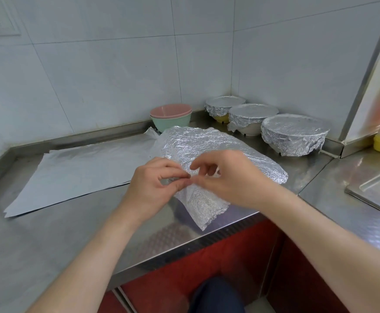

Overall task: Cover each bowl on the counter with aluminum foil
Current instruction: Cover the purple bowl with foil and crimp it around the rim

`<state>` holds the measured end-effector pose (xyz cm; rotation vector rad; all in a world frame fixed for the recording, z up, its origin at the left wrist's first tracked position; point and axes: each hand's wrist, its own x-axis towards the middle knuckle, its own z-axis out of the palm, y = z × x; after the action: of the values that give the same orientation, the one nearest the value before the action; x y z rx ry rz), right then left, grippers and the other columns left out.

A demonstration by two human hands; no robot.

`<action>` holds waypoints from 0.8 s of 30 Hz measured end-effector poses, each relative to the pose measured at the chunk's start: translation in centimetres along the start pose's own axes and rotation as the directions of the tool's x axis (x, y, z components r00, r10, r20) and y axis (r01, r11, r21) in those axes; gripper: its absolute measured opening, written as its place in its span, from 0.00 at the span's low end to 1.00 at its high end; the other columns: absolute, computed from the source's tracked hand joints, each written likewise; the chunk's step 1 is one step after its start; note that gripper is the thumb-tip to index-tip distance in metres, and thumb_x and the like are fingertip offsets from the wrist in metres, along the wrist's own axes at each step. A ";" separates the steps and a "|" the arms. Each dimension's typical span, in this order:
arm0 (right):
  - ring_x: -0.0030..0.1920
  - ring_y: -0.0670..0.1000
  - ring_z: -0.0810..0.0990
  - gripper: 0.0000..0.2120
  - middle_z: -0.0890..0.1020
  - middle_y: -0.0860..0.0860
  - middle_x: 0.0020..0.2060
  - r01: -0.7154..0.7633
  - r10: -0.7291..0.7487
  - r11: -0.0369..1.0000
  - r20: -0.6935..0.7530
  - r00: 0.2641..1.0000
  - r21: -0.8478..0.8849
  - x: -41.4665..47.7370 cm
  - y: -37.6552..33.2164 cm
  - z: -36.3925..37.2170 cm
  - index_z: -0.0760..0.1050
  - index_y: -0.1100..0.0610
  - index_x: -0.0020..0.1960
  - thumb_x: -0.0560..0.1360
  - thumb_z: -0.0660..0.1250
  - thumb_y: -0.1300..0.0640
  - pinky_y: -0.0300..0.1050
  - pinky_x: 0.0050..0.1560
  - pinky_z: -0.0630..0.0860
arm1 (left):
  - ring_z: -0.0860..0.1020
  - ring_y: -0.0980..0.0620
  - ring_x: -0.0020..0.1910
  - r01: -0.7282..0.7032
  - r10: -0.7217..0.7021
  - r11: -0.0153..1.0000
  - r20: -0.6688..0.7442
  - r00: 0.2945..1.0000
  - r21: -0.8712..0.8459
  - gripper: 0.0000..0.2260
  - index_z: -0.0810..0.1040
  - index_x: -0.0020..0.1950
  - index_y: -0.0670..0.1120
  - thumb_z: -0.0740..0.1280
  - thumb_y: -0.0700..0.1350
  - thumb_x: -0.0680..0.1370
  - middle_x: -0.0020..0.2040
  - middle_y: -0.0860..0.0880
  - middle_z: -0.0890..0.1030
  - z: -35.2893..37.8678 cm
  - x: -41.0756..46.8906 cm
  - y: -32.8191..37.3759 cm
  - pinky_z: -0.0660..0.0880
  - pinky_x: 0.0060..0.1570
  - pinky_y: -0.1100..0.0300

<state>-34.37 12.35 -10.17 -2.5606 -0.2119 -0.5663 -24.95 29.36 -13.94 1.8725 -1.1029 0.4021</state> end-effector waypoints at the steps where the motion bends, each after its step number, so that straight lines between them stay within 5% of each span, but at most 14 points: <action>1: 0.39 0.45 0.77 0.07 0.82 0.45 0.38 -0.004 0.003 0.999 0.012 1.000 0.035 0.0 0.3 -0.7 0.83 0.53 0.50 0.74 0.71 0.52 0.37 0.42 0.72 | 0.79 0.54 0.47 -0.011 0.011 1.000 0.009 1.000 0.016 0.05 0.86 0.43 0.51 0.74 0.49 0.69 0.42 0.57 0.82 0.0 0.0 0.0 0.74 0.49 0.59; 6: 0.41 0.43 0.78 0.03 0.83 0.46 0.38 -0.005 0.006 1.000 0.131 0.991 -0.008 -0.5 1.8 -2.0 0.85 0.53 0.45 0.73 0.73 0.57 0.37 0.43 0.73 | 0.77 0.54 0.47 -0.019 0.018 0.999 0.042 0.999 0.030 0.07 0.86 0.45 0.50 0.74 0.49 0.69 0.42 0.56 0.81 0.4 0.0 0.0 0.73 0.49 0.63; 14: 0.45 0.47 0.76 0.05 0.79 0.47 0.42 0.128 -0.109 0.977 0.114 0.987 -0.171 -0.6 1.7 -0.4 0.82 0.53 0.48 0.74 0.71 0.53 0.45 0.48 0.73 | 0.78 0.56 0.44 -0.087 0.086 0.995 0.020 0.996 0.056 0.05 0.86 0.43 0.44 0.73 0.43 0.70 0.42 0.56 0.80 0.6 -0.1 -0.7 0.76 0.46 0.58; 19: 0.36 0.54 0.77 0.08 0.78 0.51 0.33 0.222 -0.247 0.877 -0.002 0.969 -0.425 -0.9 1.8 1.4 0.79 0.56 0.39 0.64 0.78 0.62 0.47 0.33 0.75 | 0.79 0.57 0.46 0.010 -0.010 1.000 0.043 0.999 -0.004 0.05 0.86 0.46 0.48 0.74 0.46 0.71 0.44 0.56 0.81 0.1 -0.1 0.0 0.73 0.49 0.67; 24: 0.34 0.55 0.75 0.06 0.78 0.53 0.32 0.226 -0.272 0.859 -0.036 0.962 -0.459 -0.7 1.7 1.8 0.79 0.58 0.38 0.66 0.75 0.62 0.49 0.33 0.75 | 0.78 0.56 0.44 0.010 -0.010 1.000 0.059 0.998 0.005 0.07 0.85 0.45 0.57 0.76 0.54 0.68 0.44 0.58 0.80 0.9 0.3 1.0 0.74 0.46 0.62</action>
<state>-33.88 11.77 -12.65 -2.9645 -0.4273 -0.9353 -25.75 28.21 -13.70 1.9043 -1.1318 0.3464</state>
